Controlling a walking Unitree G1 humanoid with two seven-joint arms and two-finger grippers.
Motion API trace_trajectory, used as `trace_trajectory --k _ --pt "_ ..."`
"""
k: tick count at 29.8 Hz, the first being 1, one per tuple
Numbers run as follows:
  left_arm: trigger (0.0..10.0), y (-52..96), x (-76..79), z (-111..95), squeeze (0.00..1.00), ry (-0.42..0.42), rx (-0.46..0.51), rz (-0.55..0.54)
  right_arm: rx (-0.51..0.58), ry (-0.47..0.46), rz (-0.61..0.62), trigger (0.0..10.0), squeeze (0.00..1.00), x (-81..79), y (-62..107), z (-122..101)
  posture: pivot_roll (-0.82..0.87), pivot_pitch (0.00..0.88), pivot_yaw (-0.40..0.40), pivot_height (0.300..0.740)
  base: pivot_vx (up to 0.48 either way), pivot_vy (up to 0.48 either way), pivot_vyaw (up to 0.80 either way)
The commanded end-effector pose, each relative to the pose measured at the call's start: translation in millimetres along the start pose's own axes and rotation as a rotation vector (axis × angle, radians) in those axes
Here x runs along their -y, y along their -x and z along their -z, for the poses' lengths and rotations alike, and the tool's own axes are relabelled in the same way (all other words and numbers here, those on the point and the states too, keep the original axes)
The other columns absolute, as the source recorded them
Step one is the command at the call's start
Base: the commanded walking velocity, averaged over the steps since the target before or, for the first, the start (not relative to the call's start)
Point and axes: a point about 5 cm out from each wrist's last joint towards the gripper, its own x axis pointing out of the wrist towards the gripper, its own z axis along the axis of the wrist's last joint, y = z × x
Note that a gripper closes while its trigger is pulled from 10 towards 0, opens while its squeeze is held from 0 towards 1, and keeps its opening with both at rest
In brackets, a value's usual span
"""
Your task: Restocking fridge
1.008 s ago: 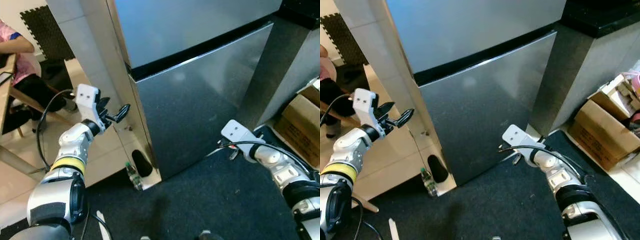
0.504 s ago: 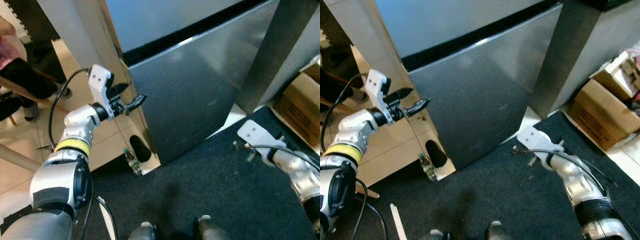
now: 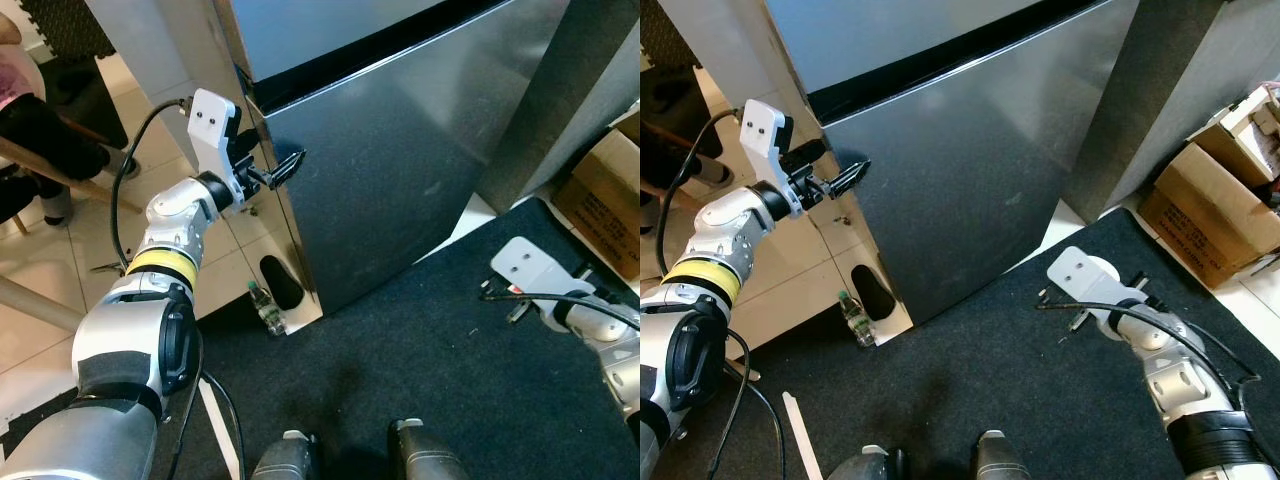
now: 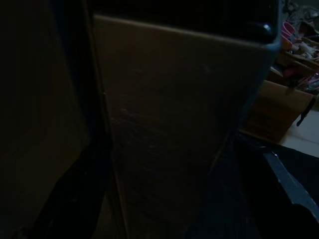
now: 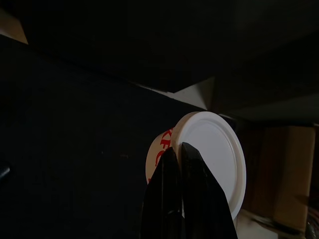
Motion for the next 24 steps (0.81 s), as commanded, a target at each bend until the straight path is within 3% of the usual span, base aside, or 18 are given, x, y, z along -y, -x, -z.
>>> trace_trajectory --k 1,4,5,6,8,12,16,21,22,23,24 --pt "10.0 -4.2 3.2 -2.7 0.00 0.007 0.020 0.013 -0.010 -0.008 -0.015 10.0 0.00 -4.0 1.8 3.2 -0.30 0.294 0.080 0.740 0.000 0.000 0.00" --pt "10.0 -11.5 12.0 -7.7 0.00 0.027 0.046 0.100 -0.011 -0.006 -0.010 10.0 0.00 -3.1 3.3 2.4 -0.30 0.287 0.083 0.740 0.000 0.000 0.00" --pt "10.0 -15.3 24.0 -4.5 0.00 0.047 0.043 0.224 -0.008 -0.007 -0.004 10.0 0.00 -2.4 3.0 1.4 -0.29 0.274 0.087 0.740 0.000 0.000 0.00" --pt "10.0 -15.3 24.0 -4.5 0.00 0.047 0.043 0.224 -0.008 -0.007 -0.004 10.0 0.00 -2.4 3.0 1.4 -0.29 0.274 0.087 0.740 0.000 0.000 0.00" --pt "10.0 -17.8 45.1 6.0 0.00 0.077 0.021 0.434 -0.003 -0.011 0.006 10.0 0.00 -1.7 1.9 -0.6 -0.29 0.269 0.090 0.740 0.000 0.000 0.00" --pt "10.0 -18.1 52.9 11.8 0.00 0.081 0.011 0.494 0.001 -0.013 0.012 10.0 0.00 -1.0 1.3 -2.0 -0.28 0.261 0.090 0.740 0.000 0.000 0.00" --pt "10.0 -19.5 81.9 34.6 0.00 0.161 0.006 0.637 0.027 -0.020 0.048 10.0 0.00 8.4 -2.4 -12.9 -0.27 0.216 0.105 0.740 0.000 0.000 0.00" --pt "10.0 -19.5 87.0 37.1 0.00 0.186 0.018 0.663 0.028 -0.021 0.054 10.0 0.00 11.0 -1.7 -13.4 -0.27 0.212 0.107 0.740 0.000 0.000 0.00" --pt "10.0 -17.2 96.6 44.0 0.00 0.232 0.028 0.720 0.024 -0.024 0.077 10.0 0.00 17.5 0.4 -12.1 -0.27 0.204 0.113 0.740 0.000 0.000 0.00" --pt "10.0 -6.2 120.9 66.1 0.00 0.325 0.024 0.835 -0.001 -0.039 0.136 10.0 0.00 34.1 5.9 -5.8 -0.26 0.191 0.116 0.740 0.000 0.000 0.00" --pt "10.0 -6.2 120.9 66.1 0.00 0.325 0.024 0.835 -0.001 -0.039 0.136 10.0 0.00 34.1 5.9 -5.8 -0.26 0.191 0.116 0.740 0.000 0.000 0.00"
